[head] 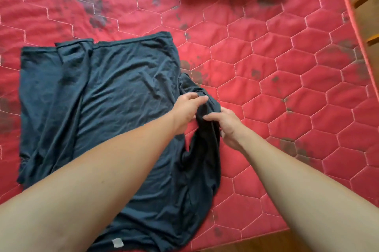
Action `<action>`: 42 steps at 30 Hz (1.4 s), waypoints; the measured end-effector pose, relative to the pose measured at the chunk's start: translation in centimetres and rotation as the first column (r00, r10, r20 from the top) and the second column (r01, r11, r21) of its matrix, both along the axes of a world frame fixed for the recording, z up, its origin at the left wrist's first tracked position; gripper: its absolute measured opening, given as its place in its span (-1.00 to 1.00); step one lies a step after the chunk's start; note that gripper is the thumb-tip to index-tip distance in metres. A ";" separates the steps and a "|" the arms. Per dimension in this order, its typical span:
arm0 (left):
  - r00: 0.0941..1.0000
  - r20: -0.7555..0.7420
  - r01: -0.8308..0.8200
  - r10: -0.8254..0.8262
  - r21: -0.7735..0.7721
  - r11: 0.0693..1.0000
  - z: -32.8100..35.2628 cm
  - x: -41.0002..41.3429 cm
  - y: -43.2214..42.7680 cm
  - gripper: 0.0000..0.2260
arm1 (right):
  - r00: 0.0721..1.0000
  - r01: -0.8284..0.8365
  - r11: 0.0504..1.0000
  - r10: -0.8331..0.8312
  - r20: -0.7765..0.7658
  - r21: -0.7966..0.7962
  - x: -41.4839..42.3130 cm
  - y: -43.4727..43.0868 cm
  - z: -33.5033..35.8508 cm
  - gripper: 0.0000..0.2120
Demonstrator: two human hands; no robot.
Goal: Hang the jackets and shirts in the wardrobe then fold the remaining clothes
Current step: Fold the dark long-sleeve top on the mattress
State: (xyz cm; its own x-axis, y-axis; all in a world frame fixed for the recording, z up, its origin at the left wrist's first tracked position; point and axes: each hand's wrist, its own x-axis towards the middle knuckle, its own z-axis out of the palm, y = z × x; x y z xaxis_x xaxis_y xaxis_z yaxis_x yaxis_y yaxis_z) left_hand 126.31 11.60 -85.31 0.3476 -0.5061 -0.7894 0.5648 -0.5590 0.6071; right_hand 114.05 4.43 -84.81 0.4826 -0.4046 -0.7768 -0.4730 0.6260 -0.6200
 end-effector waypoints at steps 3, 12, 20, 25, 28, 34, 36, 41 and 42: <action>0.998 -0.002 -0.065 0.065 -0.105 0.992 1.9 1.7 -0.9 -0.85 | 0.986 0.150 0.984 -0.156 0.060 0.095 2.4 -1.2 1.7 -0.71; 0.947 0.038 -0.304 0.319 -0.213 0.929 6.5 9.2 3.6 -0.87 | 0.962 0.233 0.972 -0.234 0.139 0.025 13.0 -2.6 6.8 -0.64; 0.821 0.282 -0.447 0.497 -0.224 0.866 4.8 16.5 10.7 -0.60 | 0.983 -0.052 0.966 0.094 0.155 -0.255 23.2 2.2 6.6 -0.69; 0.891 0.440 -0.214 0.112 0.188 0.959 1.7 15.3 16.6 -0.39 | 0.854 -0.509 0.818 0.441 -0.277 -0.267 19.1 6.3 1.1 -0.49; 0.942 0.332 -0.047 -0.055 0.290 0.956 -0.6 11.6 20.0 -0.54 | 0.645 -0.746 0.607 0.556 -0.524 -0.275 12.4 10.1 -2.7 -0.68; 0.987 0.163 -0.032 -0.003 0.211 0.977 -2.5 6.0 21.4 -0.71 | 0.607 -0.780 0.474 0.416 -0.677 -0.409 6.8 13.8 -3.6 -0.88; 0.992 0.102 -0.085 0.070 0.159 0.984 -2.0 5.7 21.0 -0.72 | 0.717 -0.685 0.535 0.374 -0.588 -0.495 7.1 14.9 -2.7 -0.85; 0.985 -0.007 -0.168 0.170 0.130 0.977 -0.6 6.5 20.8 -0.78 | 0.793 -0.606 0.619 0.517 -0.322 -0.499 7.1 19.8 0.6 -0.81; 0.989 -0.017 -0.141 0.144 0.134 0.981 -0.5 6.6 21.1 -0.77 | 0.736 -0.663 0.551 0.600 -0.312 -0.507 6.7 20.6 0.9 -0.83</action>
